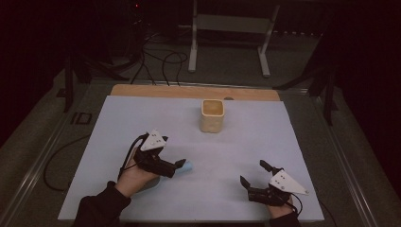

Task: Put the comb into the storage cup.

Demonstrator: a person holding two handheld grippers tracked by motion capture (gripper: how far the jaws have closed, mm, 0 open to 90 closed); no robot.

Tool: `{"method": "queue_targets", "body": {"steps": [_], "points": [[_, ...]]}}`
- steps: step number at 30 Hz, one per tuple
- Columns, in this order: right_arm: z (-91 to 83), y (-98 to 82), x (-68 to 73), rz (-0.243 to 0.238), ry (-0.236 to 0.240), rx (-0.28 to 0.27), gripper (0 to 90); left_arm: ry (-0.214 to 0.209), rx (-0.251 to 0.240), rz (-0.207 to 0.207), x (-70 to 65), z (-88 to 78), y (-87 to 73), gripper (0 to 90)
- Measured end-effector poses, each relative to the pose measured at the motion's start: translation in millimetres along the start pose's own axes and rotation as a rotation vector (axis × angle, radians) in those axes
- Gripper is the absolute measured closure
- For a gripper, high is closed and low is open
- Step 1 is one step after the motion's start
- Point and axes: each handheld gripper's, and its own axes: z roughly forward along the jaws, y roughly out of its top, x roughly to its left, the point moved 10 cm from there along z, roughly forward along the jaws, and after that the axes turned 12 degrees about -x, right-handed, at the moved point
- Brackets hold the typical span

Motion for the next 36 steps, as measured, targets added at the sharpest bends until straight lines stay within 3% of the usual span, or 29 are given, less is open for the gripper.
{"method": "queue_targets", "body": {"steps": [4,5,12,16,23,24,25,29,36], "points": [[-0.4,0.1,-0.8,0.002,-0.002,-0.002,9.3,0.02,0.038,0.001,-2.5,12.0,-12.4,8.7],[-0.4,0.1,-0.9,0.001,-0.002,-0.002,9.2,0.024,0.043,-0.005,-2.0,14.6,-14.7,14.3],[-0.3,-0.2,0.1,-0.005,0.003,0.001,9.3,0.079,0.111,-0.068,5.0,27.8,-31.4,31.5],[-0.2,-0.5,0.3,0.003,0.006,0.001,9.3,0.1,0.148,-0.095,6.5,34.0,-38.4,47.1],[-0.4,0.3,1.3,-0.004,0.009,0.0,9.3,0.119,0.208,-0.093,8.1,42.1,-49.0,68.9],[-0.5,0.3,1.1,-0.003,0.009,0.0,9.3,0.121,0.226,-0.087,8.9,44.7,-51.6,68.9],[-0.7,0.3,0.9,-0.003,0.008,0.0,9.3,0.124,0.229,-0.085,9.4,45.5,-51.9,76.0],[-0.8,0.7,1.3,-0.004,0.01,-0.001,9.3,0.12,0.266,-0.083,11.8,50.8,-56.3,89.3],[-1.3,1.4,1.3,-0.009,0.011,-0.004,9.3,0.111,0.322,-0.11,16.2,59.3,-66.9,90.0]]}}
